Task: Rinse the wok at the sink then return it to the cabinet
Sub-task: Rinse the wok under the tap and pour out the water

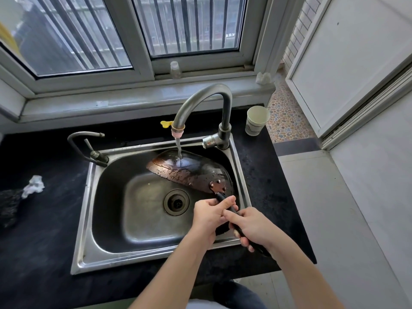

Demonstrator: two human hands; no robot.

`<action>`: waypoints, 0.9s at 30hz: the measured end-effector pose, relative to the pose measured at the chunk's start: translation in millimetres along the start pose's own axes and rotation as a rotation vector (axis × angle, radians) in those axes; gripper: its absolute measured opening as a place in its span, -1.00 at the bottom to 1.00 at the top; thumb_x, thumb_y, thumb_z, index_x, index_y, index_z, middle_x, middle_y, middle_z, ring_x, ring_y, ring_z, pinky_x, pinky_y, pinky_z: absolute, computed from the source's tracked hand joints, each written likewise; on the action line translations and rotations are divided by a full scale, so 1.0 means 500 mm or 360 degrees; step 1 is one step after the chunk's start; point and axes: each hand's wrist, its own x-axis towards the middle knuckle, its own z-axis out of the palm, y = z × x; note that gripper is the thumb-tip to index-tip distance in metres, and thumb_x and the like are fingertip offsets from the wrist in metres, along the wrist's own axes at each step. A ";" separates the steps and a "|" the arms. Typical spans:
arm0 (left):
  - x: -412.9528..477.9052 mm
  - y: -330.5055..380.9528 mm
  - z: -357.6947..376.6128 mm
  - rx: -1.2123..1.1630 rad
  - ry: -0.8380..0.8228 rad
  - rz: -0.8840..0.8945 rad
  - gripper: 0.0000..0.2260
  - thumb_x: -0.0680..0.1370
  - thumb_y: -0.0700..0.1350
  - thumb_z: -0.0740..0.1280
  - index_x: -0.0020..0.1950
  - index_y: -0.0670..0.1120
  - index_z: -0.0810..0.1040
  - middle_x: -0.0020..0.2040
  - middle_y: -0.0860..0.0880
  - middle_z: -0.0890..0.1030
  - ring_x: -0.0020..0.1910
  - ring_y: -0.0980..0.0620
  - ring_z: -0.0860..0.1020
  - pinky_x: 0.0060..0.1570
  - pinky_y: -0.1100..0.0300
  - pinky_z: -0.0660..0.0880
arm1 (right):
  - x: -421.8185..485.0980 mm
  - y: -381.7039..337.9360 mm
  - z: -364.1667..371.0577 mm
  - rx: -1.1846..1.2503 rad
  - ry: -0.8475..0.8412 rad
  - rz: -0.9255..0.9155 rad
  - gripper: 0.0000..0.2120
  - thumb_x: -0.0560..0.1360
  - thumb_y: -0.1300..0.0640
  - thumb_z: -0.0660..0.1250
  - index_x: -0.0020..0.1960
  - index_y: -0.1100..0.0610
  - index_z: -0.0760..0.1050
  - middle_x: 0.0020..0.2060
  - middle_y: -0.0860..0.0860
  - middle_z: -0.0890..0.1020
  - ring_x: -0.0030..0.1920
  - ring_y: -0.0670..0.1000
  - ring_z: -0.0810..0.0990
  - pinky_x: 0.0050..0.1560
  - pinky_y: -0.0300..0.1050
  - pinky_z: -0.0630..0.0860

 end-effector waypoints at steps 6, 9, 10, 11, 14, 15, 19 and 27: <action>0.002 -0.001 -0.008 -0.0030 -0.0003 -0.0002 -0.84 0.44 -0.19 0.51 -0.12 -0.30 0.69 -0.23 -0.17 0.71 -0.17 -0.08 0.70 0.01 -0.02 0.65 | 0.006 -0.002 0.004 -0.0013 -0.0013 -0.0014 -0.60 0.60 -0.14 0.25 -0.08 0.22 0.53 -0.47 0.00 0.49 -0.57 -0.12 0.41 -0.56 -0.26 0.40; -0.003 -0.007 -0.021 -0.0025 -0.0010 -0.0005 -0.84 0.46 -0.20 0.50 -0.07 -0.31 0.68 -0.19 -0.18 0.71 -0.16 -0.07 0.70 -0.01 0.01 0.66 | 0.007 0.009 0.021 -0.0050 0.0011 -0.0025 -0.60 0.59 -0.16 0.26 -0.13 0.19 0.49 -0.48 -0.02 0.50 -0.58 -0.11 0.42 -0.57 -0.25 0.40; -0.006 -0.011 -0.027 -0.0015 -0.0012 -0.0003 -0.83 0.47 -0.20 0.49 -0.05 -0.31 0.68 -0.18 -0.19 0.71 -0.16 -0.07 0.71 -0.03 0.03 0.66 | 0.007 0.015 0.029 -0.0060 0.0024 -0.0041 -0.61 0.59 -0.16 0.26 -0.14 0.18 0.48 -0.49 -0.02 0.50 -0.58 -0.11 0.42 -0.57 -0.24 0.41; -0.010 -0.014 -0.033 0.0000 -0.0016 0.0000 -0.82 0.47 -0.20 0.49 -0.04 -0.31 0.68 -0.16 -0.20 0.72 -0.16 -0.07 0.71 -0.06 0.06 0.66 | 0.006 0.023 0.037 -0.0060 0.0032 -0.0062 -0.61 0.59 -0.15 0.27 -0.14 0.18 0.47 -0.49 -0.03 0.49 -0.59 -0.11 0.42 -0.57 -0.23 0.40; -0.024 -0.027 -0.060 0.0056 -0.0053 0.0009 -0.82 0.47 -0.21 0.49 -0.02 -0.31 0.68 -0.09 -0.25 0.72 -0.09 -0.14 0.72 -0.05 0.01 0.66 | -0.006 0.048 0.067 -0.0017 0.0024 -0.0152 -0.68 0.56 -0.12 0.34 -0.12 0.15 0.47 -0.47 0.00 0.48 -0.59 -0.09 0.41 -0.58 -0.21 0.38; -0.031 -0.031 -0.070 0.0059 -0.0065 0.0001 -0.81 0.47 -0.21 0.49 0.00 -0.31 0.67 -0.07 -0.27 0.72 -0.07 -0.17 0.71 -0.04 -0.02 0.66 | -0.011 0.057 0.078 -0.0015 0.0016 -0.0180 -0.72 0.54 -0.09 0.37 -0.12 0.13 0.49 -0.46 0.02 0.47 -0.59 -0.08 0.41 -0.59 -0.20 0.38; -0.056 -0.059 -0.117 0.0065 -0.0116 0.0002 -0.80 0.47 -0.23 0.48 0.02 -0.33 0.65 -0.10 -0.27 0.71 -0.10 -0.15 0.71 -0.13 0.04 0.66 | -0.027 0.095 0.129 -0.0005 0.0001 -0.0222 -0.89 0.49 0.15 0.42 -0.04 0.13 0.52 -0.46 0.08 0.49 -0.60 -0.03 0.42 -0.57 -0.15 0.39; -0.119 -0.112 -0.201 -0.0801 -0.0611 -0.0315 -0.67 0.53 -0.14 0.35 0.23 -0.30 0.59 0.19 -0.26 0.64 0.17 -0.13 0.63 0.16 0.07 0.58 | -0.058 0.141 0.240 0.0676 -0.0400 -0.0116 -0.76 0.42 0.28 0.43 -0.05 0.21 0.36 -0.48 0.05 0.36 -0.64 -0.09 0.28 -0.68 -0.26 0.21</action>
